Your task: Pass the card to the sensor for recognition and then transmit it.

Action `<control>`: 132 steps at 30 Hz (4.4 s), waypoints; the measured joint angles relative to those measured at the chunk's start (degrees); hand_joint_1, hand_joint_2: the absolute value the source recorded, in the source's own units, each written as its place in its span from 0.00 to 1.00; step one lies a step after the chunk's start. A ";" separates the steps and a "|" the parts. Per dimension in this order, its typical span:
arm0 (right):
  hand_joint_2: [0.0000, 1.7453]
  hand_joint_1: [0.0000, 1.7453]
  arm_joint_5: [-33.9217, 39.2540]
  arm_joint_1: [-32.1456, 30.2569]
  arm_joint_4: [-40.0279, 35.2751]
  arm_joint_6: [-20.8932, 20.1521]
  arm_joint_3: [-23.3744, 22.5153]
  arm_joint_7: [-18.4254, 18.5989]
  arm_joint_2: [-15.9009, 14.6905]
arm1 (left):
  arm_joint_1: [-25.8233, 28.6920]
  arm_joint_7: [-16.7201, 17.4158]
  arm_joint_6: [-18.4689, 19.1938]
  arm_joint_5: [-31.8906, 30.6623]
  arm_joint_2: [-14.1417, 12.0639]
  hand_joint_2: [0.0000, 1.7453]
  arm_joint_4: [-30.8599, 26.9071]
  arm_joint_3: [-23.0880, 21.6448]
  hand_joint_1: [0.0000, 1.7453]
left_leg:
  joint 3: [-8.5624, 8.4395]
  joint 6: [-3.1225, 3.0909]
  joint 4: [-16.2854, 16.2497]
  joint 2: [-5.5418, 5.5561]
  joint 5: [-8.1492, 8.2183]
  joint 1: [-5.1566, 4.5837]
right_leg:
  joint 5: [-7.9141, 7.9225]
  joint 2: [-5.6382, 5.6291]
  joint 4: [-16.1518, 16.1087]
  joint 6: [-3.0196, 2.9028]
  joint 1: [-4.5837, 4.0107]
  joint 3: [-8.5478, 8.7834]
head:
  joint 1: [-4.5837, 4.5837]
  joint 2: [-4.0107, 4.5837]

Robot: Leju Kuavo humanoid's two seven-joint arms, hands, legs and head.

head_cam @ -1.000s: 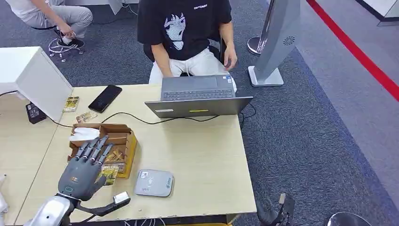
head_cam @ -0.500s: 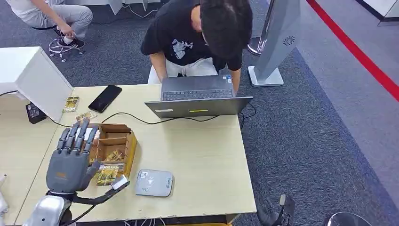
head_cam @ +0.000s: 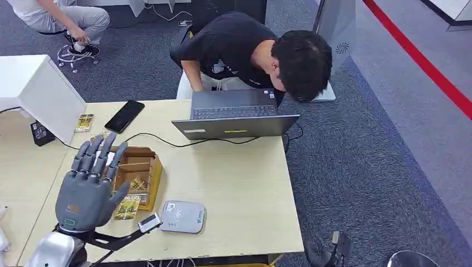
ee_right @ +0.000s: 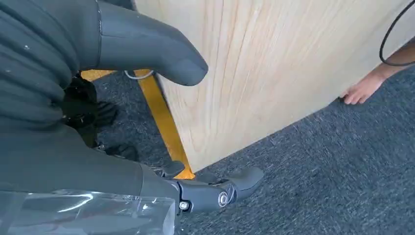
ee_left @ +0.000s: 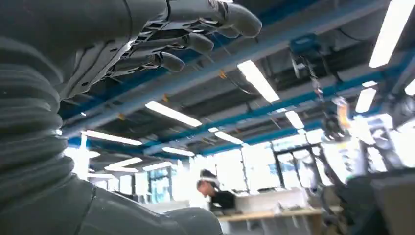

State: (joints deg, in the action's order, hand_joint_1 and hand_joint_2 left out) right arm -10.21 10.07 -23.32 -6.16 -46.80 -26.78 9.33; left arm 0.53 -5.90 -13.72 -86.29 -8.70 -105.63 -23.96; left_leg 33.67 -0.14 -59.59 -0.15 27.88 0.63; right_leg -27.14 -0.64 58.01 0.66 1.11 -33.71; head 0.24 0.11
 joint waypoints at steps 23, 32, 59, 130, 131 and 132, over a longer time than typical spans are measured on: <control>1.00 0.00 -0.09 -0.11 0.02 -0.26 -0.70 -0.31 -0.04 | 1.74 -1.51 0.81 0.33 3.19 1.00 6.19 -3.71 0.00 | -0.01 -0.01 0.00 0.02 0.00 0.02 | 0.00 0.02 0.00 0.00 -0.02 0.01 | 0.00 0.00; 1.00 0.00 -1.07 0.00 0.04 -0.72 -0.72 -0.31 -0.04 | -0.92 13.53 -3.15 -1.71 -2.71 1.00 14.12 -7.32 0.00 | -0.03 0.04 0.01 0.06 -0.04 0.05 | 0.00 0.08 0.07 -0.01 -0.04 0.02 | 0.02 0.00; 1.00 0.00 -1.09 -0.12 -0.17 -0.85 -0.72 0.07 -0.02 | -0.31 14.69 -5.14 -1.71 -2.98 1.00 17.16 -1.09 0.00 | 0.00 0.04 0.01 0.09 -0.04 0.03 | 0.00 0.09 0.05 -0.01 -0.02 0.03 | 0.00 0.00; 1.00 0.00 -0.55 -0.81 -1.75 -1.90 -1.92 0.15 0.92 | 3.68 6.32 -5.51 -1.71 -6.45 1.00 16.72 15.24 0.00 | -0.01 0.04 0.01 0.09 -0.04 0.04 | 0.00 0.10 0.05 -0.01 -0.03 0.03 | 0.02 0.00; 1.00 0.00 -0.66 -0.81 -1.75 -1.90 -1.94 0.15 0.92 | 3.59 6.39 -5.51 -1.71 -6.76 1.00 16.94 15.24 0.00 | -0.01 0.04 0.01 0.09 -0.04 0.04 | 0.00 0.10 0.05 -0.01 -0.03 0.03 | 0.00 0.00; 1.00 0.00 -0.79 -0.80 -1.75 -1.90 -1.94 0.15 0.92 | 3.56 6.39 -5.51 -1.71 -7.13 1.00 17.16 15.24 0.00 | -0.01 0.04 0.01 0.09 -0.04 0.04 | 0.00 0.10 0.05 -0.01 -0.03 0.03 | 0.00 0.00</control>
State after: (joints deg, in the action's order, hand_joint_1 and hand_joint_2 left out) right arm -10.99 9.27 -25.07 -8.07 -48.74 -26.62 10.25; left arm 4.09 0.48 -19.23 -88.00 -15.83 -88.48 -8.72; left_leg 33.67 -0.11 -59.58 -0.06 27.84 0.67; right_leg -27.14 -0.54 58.06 0.65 1.08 -33.68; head 0.24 0.11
